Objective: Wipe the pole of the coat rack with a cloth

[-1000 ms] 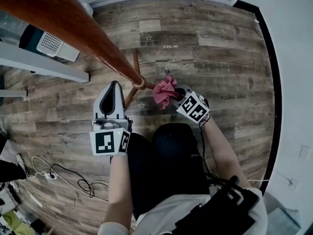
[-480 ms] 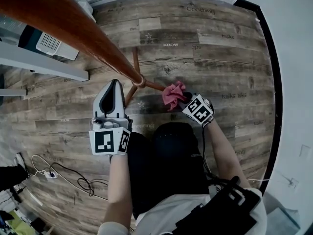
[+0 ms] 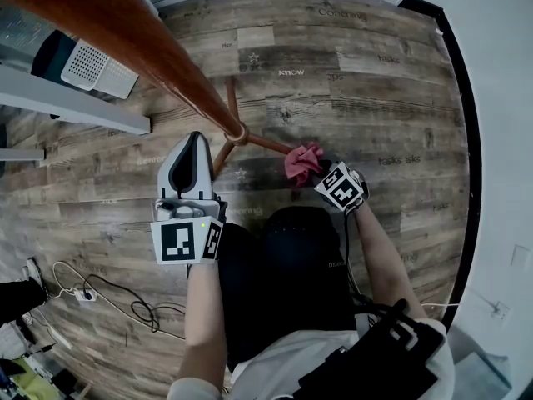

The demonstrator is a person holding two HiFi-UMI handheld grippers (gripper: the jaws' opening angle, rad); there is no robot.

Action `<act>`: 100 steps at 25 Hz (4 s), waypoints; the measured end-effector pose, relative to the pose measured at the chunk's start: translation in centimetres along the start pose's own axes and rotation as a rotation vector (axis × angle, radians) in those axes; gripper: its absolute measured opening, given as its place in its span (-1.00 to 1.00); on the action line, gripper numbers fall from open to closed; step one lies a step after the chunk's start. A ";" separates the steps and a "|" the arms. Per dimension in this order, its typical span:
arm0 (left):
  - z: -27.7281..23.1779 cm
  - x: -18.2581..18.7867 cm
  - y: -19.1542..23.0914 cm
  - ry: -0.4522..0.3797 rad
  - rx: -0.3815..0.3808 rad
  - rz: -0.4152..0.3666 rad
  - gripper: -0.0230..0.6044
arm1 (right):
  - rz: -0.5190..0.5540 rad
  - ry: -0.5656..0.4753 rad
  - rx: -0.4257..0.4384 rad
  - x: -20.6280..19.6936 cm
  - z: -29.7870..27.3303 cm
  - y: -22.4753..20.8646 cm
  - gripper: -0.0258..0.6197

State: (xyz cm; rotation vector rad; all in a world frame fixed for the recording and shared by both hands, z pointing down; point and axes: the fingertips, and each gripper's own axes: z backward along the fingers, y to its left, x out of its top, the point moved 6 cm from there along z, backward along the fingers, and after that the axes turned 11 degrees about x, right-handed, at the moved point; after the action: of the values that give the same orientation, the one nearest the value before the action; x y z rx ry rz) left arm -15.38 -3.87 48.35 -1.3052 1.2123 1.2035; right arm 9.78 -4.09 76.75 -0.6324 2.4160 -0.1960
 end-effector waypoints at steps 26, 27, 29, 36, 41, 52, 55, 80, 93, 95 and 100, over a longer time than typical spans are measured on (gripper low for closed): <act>1.6 0.9 0.6 -0.045 0.032 0.093 -0.88 | 0.115 -0.074 -0.189 5.1 6.2 -0.5 -0.63; 1.6 0.9 0.6 -0.048 0.029 0.095 -0.88 | 0.111 -0.118 -0.179 6.1 6.7 -0.2 -0.63; 1.7 1.1 0.4 -0.055 0.023 0.086 -0.88 | 0.096 -0.225 -0.156 8.5 7.9 0.3 -0.63; 1.8 1.1 -0.1 -0.058 -0.008 0.043 -0.88 | 0.275 -0.410 -0.203 16.9 13.4 2.7 -0.63; 1.4 0.7 0.1 -0.039 -0.002 0.046 -0.88 | 0.410 -0.561 -0.248 21.8 17.8 5.4 -0.63; 0.9 0.1 -0.3 -0.021 -0.010 0.034 -0.88 | 0.570 -0.785 -0.317 27.5 24.6 9.6 -0.63; 0.9 0.0 -0.2 -0.017 -0.008 0.032 -0.88 | 0.529 -0.913 -0.323 28.6 26.1 10.5 -0.63; 0.8 0.2 -0.8 -0.026 -0.034 0.022 -0.88 | 0.588 -0.962 -0.257 30.9 25.7 11.9 -0.63; 1.0 0.5 -0.8 -0.034 -0.039 0.014 -0.88 | 0.624 -0.684 -0.189 27.6 19.7 9.8 -0.63; 1.1 0.6 -0.8 -0.036 -0.040 0.014 -0.88 | 0.610 -0.708 -0.165 27.3 19.1 9.5 -0.63; 1.2 0.7 -0.8 -0.042 -0.039 0.018 -0.88 | 0.563 -0.710 -0.134 26.5 17.4 8.8 -0.63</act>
State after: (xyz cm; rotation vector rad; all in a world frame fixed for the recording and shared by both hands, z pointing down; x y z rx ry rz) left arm -14.67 -2.68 47.56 -1.2943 1.1779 1.2673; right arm -1.37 -9.01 46.18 -0.0279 1.8186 0.3706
